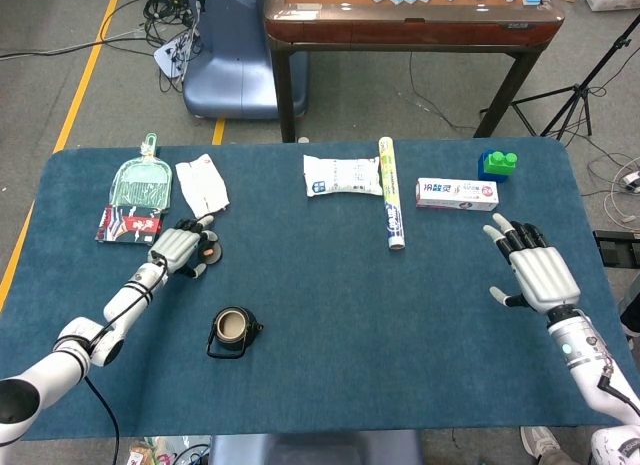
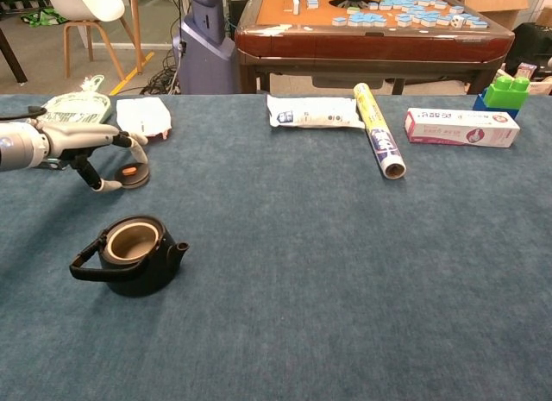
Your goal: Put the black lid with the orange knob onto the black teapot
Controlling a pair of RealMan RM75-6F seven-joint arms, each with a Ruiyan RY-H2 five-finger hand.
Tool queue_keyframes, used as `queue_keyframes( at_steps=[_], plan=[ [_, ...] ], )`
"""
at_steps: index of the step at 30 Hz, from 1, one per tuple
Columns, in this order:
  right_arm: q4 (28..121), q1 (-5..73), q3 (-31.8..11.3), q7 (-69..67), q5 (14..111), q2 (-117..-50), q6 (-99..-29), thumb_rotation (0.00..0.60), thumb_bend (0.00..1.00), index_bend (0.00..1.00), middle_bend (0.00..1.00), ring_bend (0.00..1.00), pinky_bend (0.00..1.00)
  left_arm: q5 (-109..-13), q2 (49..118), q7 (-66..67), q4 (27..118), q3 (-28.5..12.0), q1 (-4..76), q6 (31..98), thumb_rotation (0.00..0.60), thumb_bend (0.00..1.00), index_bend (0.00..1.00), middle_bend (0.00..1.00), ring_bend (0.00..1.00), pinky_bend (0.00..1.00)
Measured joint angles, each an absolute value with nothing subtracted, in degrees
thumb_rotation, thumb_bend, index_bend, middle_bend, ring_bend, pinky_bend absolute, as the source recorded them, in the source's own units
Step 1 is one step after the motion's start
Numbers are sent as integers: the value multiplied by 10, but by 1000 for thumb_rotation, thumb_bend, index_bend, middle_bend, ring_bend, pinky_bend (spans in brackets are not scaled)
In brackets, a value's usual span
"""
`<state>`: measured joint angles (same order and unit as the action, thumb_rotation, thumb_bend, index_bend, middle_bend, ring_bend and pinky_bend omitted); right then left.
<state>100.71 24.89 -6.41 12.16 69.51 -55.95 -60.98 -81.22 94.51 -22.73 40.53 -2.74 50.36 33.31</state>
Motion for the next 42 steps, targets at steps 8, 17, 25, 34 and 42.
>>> queue_keyframes(
  at_steps=[8,17,25,34,42],
  plan=[
    [1002,251,-63,121,695,-563,-607,600,254,8,0,0,0,-813,935,-228,422,-27,499,340,600,362,418,0,0,0],
    [989,254,-63,108,700,-569,-599,600,254,8,0,0,0,-805,903,-212,472,-31,493,347,600,362,420,0,0,0],
    [982,253,-62,98,707,-570,-599,600,254,8,0,0,0,-790,884,-187,506,-39,486,355,600,362,420,0,0,0],
    [975,254,-61,92,713,-574,-596,600,254,9,0,0,0,-775,859,-168,549,-46,477,362,600,362,420,0,0,0],
    [965,261,-62,84,716,-578,-584,600,253,8,0,0,0,-758,821,-140,608,-50,466,371,600,362,420,0,0,0]
  ],
)
